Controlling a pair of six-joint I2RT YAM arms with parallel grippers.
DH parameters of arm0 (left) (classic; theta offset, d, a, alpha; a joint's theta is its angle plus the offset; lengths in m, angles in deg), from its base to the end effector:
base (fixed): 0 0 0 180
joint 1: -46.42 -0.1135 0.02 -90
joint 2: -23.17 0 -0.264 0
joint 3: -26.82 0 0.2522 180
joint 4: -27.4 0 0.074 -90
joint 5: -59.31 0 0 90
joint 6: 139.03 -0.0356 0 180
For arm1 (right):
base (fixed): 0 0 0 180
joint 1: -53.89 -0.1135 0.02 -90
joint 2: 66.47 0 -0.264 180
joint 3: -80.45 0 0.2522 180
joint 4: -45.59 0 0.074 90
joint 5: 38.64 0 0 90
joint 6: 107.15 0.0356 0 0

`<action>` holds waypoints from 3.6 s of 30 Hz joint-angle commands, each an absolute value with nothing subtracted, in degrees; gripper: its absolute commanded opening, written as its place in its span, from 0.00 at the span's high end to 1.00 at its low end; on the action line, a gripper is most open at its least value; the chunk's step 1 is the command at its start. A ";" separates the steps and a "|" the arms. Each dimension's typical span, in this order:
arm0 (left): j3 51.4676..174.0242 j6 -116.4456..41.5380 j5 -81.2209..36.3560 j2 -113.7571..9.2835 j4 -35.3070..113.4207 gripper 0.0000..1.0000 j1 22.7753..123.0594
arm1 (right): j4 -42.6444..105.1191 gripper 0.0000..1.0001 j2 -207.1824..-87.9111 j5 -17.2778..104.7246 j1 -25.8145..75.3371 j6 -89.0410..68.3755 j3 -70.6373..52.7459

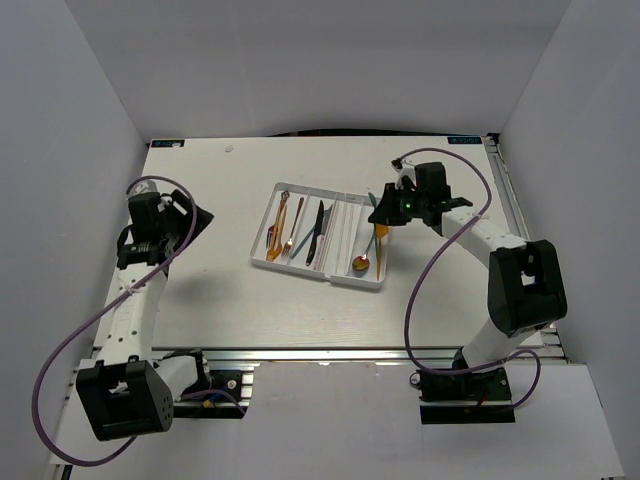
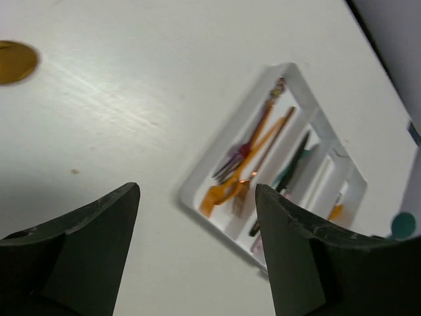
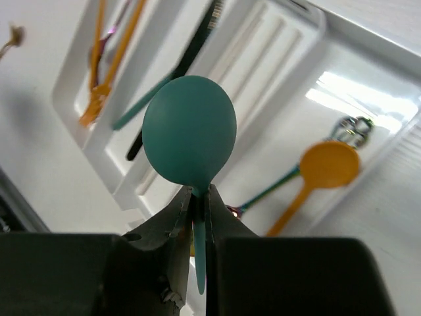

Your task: Sort the eating utensils into containers

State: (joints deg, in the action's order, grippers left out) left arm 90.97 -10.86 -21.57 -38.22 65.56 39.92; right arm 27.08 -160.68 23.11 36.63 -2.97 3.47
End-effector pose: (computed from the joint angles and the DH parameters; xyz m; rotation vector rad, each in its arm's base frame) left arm 0.2336 0.0209 0.2942 -0.7590 2.0879 -0.4829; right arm 0.3443 0.1246 0.2405 -0.3454 2.2092 0.8451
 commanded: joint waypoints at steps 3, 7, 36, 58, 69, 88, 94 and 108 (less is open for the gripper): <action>90.06 -14.40 -26.30 -39.31 74.29 0.16 33.77 | 28.67 0.96 -161.91 30.80 37.63 -1.42 4.11; 90.23 -14.40 -25.68 -43.00 75.61 0.14 30.43 | 28.58 0.80 -164.02 30.71 37.98 -0.98 2.53; 106.92 14.07 -28.14 -75.26 80.18 0.42 14.07 | 34.03 0.11 -160.16 -3.04 43.08 -27.87 0.68; 118.45 20.23 -32.63 -92.67 95.56 0.66 13.28 | 33.59 0.11 -158.93 -2.86 44.66 -27.87 1.91; 114.32 14.35 -31.22 -88.28 95.39 1.00 15.39 | 33.16 0.11 -157.35 -3.57 44.75 -28.92 2.53; 112.20 -8.15 4.36 -65.41 62.96 1.00 48.21 | 21.11 0.11 -153.39 -2.34 46.41 -40.43 -1.69; 122.04 -12.56 2.09 -74.11 62.34 1.00 65.98 | 19.18 0.11 -151.63 -0.93 47.38 -40.61 -1.87; 143.40 -15.81 0.60 -99.07 64.89 1.00 83.15 | 15.22 0.11 -145.92 2.23 50.55 -42.02 1.56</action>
State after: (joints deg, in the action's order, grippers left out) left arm 139.99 -13.90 0.64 -98.30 63.66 81.25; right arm 16.24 -148.00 1.63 49.83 -41.27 0.91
